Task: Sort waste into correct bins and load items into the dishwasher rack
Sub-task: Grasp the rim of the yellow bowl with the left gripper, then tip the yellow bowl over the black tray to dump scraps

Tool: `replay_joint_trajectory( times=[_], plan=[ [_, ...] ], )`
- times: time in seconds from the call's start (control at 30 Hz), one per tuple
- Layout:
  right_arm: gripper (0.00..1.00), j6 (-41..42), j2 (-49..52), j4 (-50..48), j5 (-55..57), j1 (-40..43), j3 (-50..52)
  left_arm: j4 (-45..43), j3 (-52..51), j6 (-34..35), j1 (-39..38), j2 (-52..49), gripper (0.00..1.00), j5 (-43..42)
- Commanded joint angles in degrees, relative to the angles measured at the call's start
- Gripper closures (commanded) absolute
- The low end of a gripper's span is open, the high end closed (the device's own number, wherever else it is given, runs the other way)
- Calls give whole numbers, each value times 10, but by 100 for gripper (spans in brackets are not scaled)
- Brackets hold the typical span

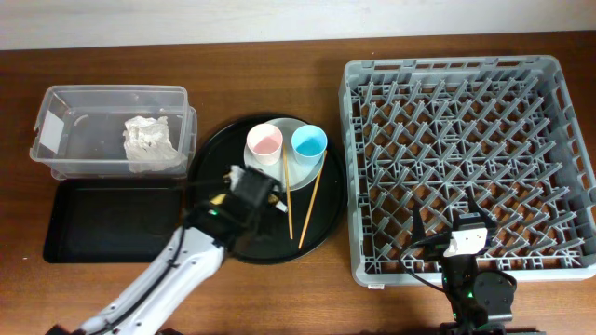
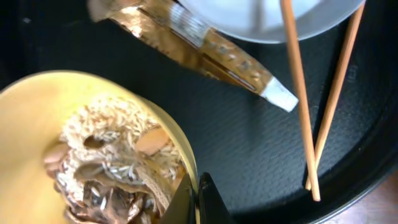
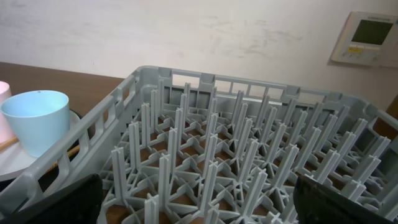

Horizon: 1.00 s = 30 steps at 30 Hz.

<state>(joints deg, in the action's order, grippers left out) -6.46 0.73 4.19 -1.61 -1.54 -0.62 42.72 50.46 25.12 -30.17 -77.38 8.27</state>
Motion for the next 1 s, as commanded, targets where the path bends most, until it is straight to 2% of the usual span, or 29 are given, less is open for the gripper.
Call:
replay_joint_trajectory(
  times=[0.0,0.17,0.2,0.23,0.37,0.5,0.6,0.63,0.83,0.97],
  plan=[
    [1,-2,-3,2,-5,-3,3,20,60,-54,86,33,100,-85],
    [2,-2,-3,2,-5,-3,3,33,83,-88,258,38,100,-214],
    [2,-2,-3,2,-5,-3,3,34,83,-102,302,38,100,-249],
    [2,-2,-3,2,-5,-3,3,34,83,-127,383,38,100,-320],
    [2,-2,-3,2,-5,-3,3,34,83,-136,487,37,100,-391],
    [2,-2,-3,2,-5,-3,3,28,83,-146,595,23,100,-504],
    [1,-2,-3,2,-5,-3,3,10,83,-146,647,-2,100,-549],
    [1,-2,-3,2,-5,-3,3,2,83,-146,665,-17,100,-588],
    [2,-2,-3,2,-5,-3,3,-22,83,-159,712,-85,100,-698],
    [2,-2,-3,2,-5,-3,3,-31,83,-188,754,-136,100,-816]
  ],
)
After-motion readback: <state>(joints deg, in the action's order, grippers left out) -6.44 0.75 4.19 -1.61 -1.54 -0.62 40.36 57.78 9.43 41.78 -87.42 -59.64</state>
